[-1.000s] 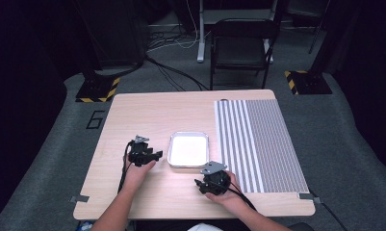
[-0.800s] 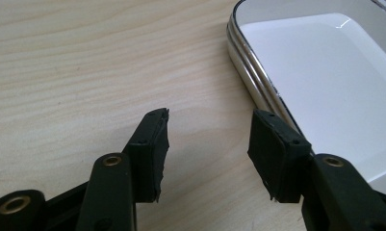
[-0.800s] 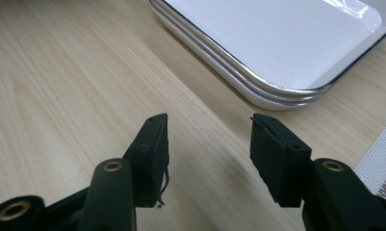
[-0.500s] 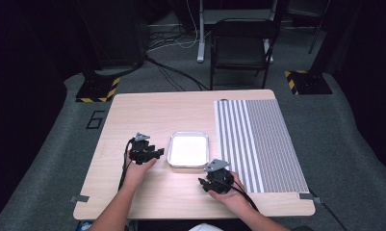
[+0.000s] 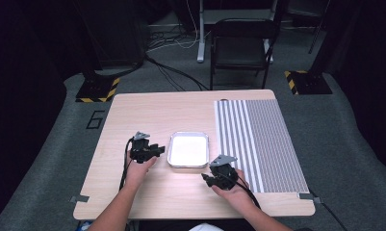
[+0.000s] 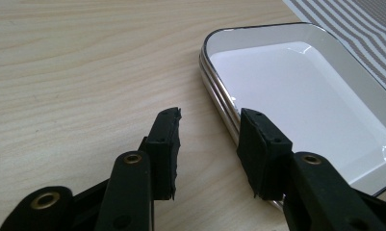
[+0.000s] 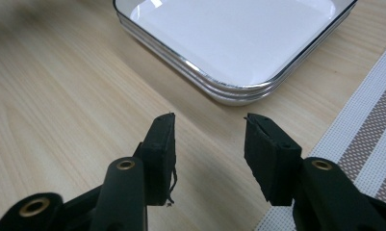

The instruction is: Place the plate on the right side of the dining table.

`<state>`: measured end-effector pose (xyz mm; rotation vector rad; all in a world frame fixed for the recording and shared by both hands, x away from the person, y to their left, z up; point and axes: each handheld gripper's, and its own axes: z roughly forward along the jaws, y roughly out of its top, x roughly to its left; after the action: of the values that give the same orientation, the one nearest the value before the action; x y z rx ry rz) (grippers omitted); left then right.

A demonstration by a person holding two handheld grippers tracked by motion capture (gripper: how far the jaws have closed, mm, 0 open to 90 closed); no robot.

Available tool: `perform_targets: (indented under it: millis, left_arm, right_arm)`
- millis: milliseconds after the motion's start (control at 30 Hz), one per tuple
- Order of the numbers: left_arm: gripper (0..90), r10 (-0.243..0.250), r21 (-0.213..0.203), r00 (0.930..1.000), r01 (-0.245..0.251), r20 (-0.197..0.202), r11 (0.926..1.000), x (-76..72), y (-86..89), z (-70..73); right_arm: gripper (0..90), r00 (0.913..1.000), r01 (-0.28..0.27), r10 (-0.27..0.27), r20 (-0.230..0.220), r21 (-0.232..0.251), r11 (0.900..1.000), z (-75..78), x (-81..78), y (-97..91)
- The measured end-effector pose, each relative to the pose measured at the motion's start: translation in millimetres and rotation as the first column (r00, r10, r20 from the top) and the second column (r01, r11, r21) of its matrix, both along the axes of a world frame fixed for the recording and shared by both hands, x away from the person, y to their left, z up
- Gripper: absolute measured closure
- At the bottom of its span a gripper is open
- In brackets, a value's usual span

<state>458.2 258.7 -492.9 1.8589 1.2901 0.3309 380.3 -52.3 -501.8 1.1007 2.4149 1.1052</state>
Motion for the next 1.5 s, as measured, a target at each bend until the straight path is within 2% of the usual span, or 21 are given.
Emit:
perform_targets:
  millis: [33, 100, 333, 567, 700, 1033, 1133, 1233, 1367, 1500]
  left_arm:
    - [59.3, 0.004, -0.012, 1.0000, -0.004, -0.004, 0.9999, -0.2, -0.9, -0.2]
    - [59.4, -0.006, -0.011, 1.0000, 0.006, -0.008, 0.9999, 0.0, -1.0, 0.1]
    - [60.4, -0.019, -0.024, 0.9996, 0.018, -0.019, 0.9996, 0.4, -4.3, -0.1]
    - [61.2, -0.037, -0.026, 0.9990, 0.036, -0.027, 0.9990, 0.9, -6.7, -1.4]
    - [59.9, -0.049, -0.007, 0.9982, 0.049, -0.034, 0.9988, 0.7, -9.5, -1.8]
    - [60.9, -0.060, -0.007, 0.9977, 0.060, -0.032, 0.9982, 0.1, -13.5, -2.7]
    - [63.0, -0.077, -0.010, 0.9961, 0.077, -0.043, 0.9970, -0.2, -14.6, -2.7]
    - [64.6, -0.069, -0.026, 0.9968, 0.068, -0.041, 0.9973, -0.5, -16.4, -3.7]
    - [66.8, -0.084, -0.037, 0.9950, 0.082, -0.055, 0.9960, -0.5, -17.5, -4.0]
    - [67.6, -0.088, -0.035, 0.9942, 0.086, -0.063, 0.9957, -0.5, -17.3, -4.4]
  right_arm:
    - [55.2, 1.0000, 0.008, -0.008, -0.005, 0.009, 0.9999, 1.3, 1.0, -0.9]
    - [56.6, 0.9999, 0.009, -0.009, -0.006, 0.023, 0.9997, 3.0, 4.6, -3.6]
    - [58.8, 0.9980, 0.062, -0.063, 0.004, 0.050, 0.9968, 8.2, 13.9, -9.7]
    - [59.6, 0.9962, 0.087, -0.088, 0.003, 0.064, 0.9941, 9.6, 21.8, -13.1]
    - [59.8, 0.9942, 0.108, -0.107, -0.011, 0.082, 0.9907, 10.9, 27.8, -15.6]
    - [60.8, 0.9921, 0.125, -0.124, -0.022, 0.091, 0.9879, 12.8, 35.3, -14.7]
    - [58.6, 0.9885, 0.150, -0.148, -0.032, 0.109, 0.9826, 12.2, 39.4, -16.1]
    - [58.9, 0.9872, 0.159, -0.157, -0.029, 0.111, 0.9810, 12.6, 41.1, -16.2]
    - [61.3, 0.9877, 0.156, -0.154, -0.023, 0.106, 0.9820, 14.4, 44.6, -15.8]
    - [61.6, 0.9864, 0.162, -0.157, -0.049, 0.119, 0.9797, 14.4, 46.9, -15.3]
